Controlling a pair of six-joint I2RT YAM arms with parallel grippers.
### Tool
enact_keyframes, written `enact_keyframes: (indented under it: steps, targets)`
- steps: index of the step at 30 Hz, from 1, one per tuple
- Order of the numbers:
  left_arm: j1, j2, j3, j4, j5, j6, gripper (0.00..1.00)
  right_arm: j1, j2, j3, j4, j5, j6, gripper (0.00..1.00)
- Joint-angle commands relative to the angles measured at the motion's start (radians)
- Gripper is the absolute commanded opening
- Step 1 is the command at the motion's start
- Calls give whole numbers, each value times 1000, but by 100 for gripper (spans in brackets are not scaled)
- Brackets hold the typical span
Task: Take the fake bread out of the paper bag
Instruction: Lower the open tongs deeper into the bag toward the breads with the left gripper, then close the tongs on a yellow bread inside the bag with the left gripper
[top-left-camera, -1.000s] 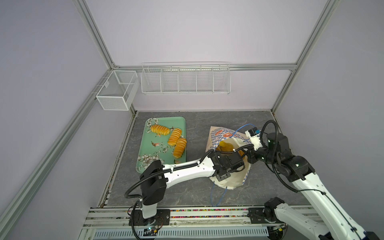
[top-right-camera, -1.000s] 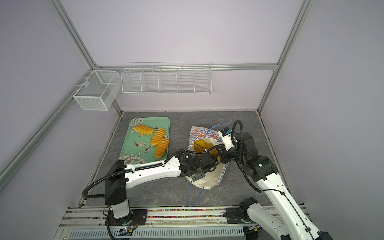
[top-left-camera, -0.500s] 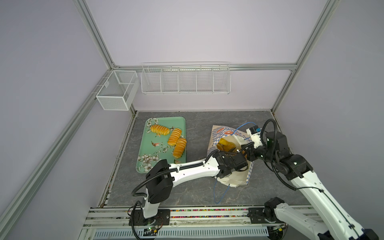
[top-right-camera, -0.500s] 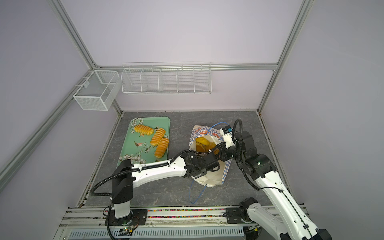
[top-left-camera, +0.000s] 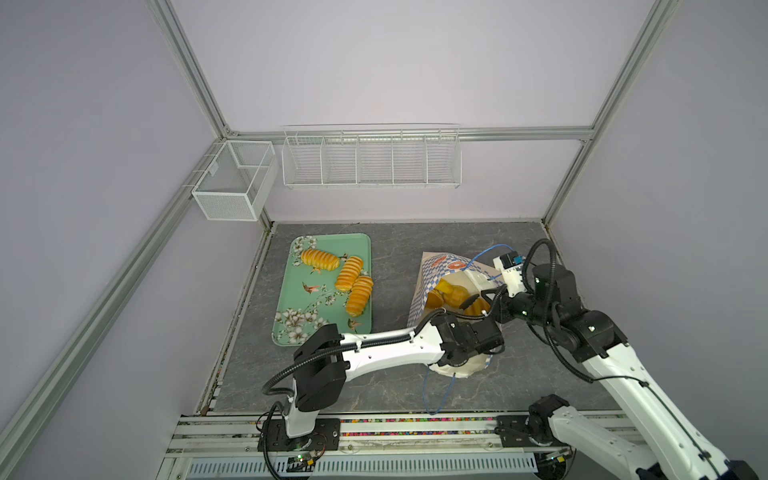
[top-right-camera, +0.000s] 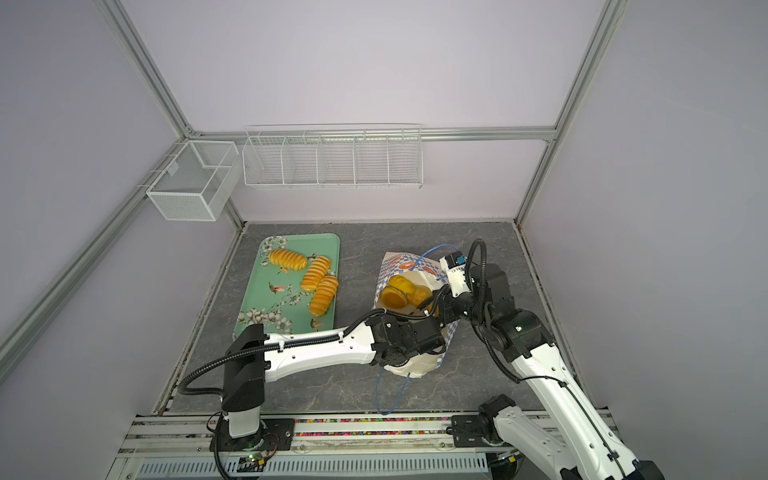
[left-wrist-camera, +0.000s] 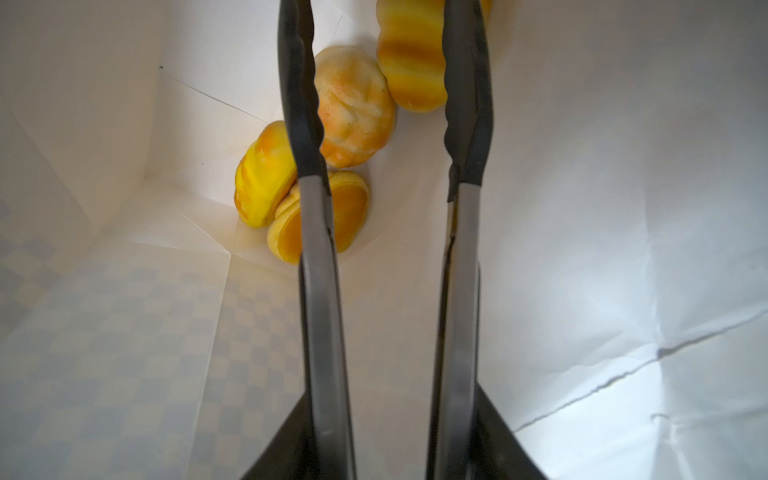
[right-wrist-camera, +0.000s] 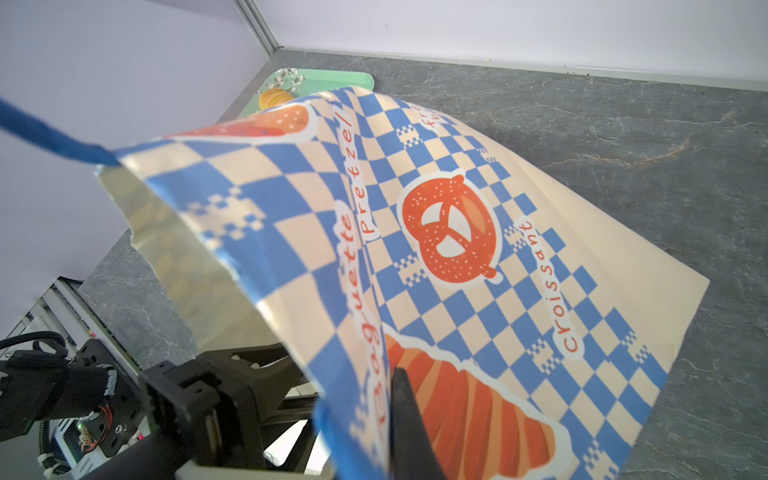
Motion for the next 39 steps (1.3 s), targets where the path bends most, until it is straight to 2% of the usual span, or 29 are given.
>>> enact_keyframes:
  steps: [1,4,11,19,26,30,33,39]
  targets:
    - [-21,60,30,-35,-34,6,46,8,-31,-8,89,-87,6,7]
    - [-9,94,54,-74,-23,-2,47,9,-38,-9,78,-106,-14,7]
    - [7,102,69,-65,82,-12,47,8,-57,-26,78,-148,-25,7]
    - [25,134,82,-73,206,-6,47,8,-66,-28,72,-146,-20,7]
    - [64,183,130,-96,266,-18,47,8,-64,-23,74,-152,-11,7]
    - [77,190,145,-110,264,-25,46,8,-63,-29,74,-149,-12,7]
    - [82,187,145,-116,252,-33,42,8,-59,-30,74,-143,-12,7]
    - [78,161,166,-153,271,-49,27,8,-57,-31,73,-102,-21,7]
